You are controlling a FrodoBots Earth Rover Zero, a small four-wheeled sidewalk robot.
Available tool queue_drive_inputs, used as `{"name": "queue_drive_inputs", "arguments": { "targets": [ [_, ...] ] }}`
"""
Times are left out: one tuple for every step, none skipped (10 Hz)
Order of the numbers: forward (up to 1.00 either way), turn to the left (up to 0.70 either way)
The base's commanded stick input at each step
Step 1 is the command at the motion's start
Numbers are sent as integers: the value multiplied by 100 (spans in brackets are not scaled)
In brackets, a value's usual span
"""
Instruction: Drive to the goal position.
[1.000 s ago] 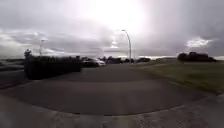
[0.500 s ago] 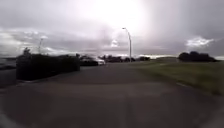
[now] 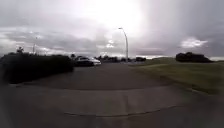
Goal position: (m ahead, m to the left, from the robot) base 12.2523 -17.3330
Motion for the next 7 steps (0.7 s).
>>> {"name": "queue_drive_inputs", "arguments": {
  "targets": [
    [100, -4],
    [100, 0],
    [100, 0],
    [100, 0],
    [100, 0],
    [100, 0],
    [100, 0]
  ]
}}
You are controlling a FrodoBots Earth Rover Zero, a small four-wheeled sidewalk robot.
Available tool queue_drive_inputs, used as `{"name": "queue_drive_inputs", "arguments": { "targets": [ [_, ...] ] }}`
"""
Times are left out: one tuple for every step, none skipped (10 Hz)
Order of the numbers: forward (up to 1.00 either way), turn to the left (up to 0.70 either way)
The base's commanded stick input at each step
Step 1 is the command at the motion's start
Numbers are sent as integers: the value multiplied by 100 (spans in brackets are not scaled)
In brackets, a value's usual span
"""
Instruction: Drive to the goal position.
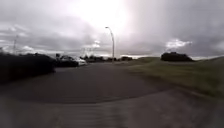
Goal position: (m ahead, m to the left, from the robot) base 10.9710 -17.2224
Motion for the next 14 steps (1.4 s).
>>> {"name": "queue_drive_inputs", "arguments": {
  "targets": [
    [100, 0],
    [100, 0],
    [100, 0],
    [100, 0],
    [100, 0],
    [100, 0],
    [100, 0],
    [100, 0],
    [100, 0],
    [100, 0],
    [100, 0],
    [100, 0],
    [100, 0],
    [100, 0]
  ]
}}
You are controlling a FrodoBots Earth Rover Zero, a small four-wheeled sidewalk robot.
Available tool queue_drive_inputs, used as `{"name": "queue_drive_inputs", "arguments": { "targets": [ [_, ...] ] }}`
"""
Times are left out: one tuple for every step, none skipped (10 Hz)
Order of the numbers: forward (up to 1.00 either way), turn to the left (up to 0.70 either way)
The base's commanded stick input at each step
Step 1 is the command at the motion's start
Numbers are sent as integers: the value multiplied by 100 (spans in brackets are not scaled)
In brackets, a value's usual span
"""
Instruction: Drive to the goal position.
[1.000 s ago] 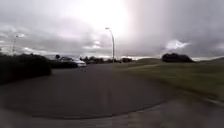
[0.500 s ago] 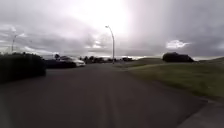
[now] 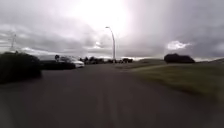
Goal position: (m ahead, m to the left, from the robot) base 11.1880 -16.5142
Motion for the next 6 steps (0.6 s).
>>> {"name": "queue_drive_inputs", "arguments": {
  "targets": [
    [100, 0],
    [100, 0],
    [100, 0],
    [100, 0],
    [100, 0],
    [100, 0]
  ]
}}
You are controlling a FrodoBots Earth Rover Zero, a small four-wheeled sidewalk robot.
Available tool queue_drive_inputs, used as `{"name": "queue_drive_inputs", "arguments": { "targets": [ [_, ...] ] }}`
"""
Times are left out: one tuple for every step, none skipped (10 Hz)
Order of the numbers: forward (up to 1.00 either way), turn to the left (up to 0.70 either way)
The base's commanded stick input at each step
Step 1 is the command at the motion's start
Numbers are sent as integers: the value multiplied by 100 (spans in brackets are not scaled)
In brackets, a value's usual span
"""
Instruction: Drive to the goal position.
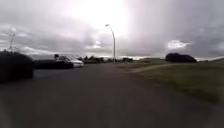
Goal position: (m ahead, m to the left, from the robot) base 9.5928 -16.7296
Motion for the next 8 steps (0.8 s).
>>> {"name": "queue_drive_inputs", "arguments": {
  "targets": [
    [100, 0],
    [100, 0],
    [100, 0],
    [100, 0],
    [100, 0],
    [100, 0],
    [100, 0],
    [100, 0]
  ]
}}
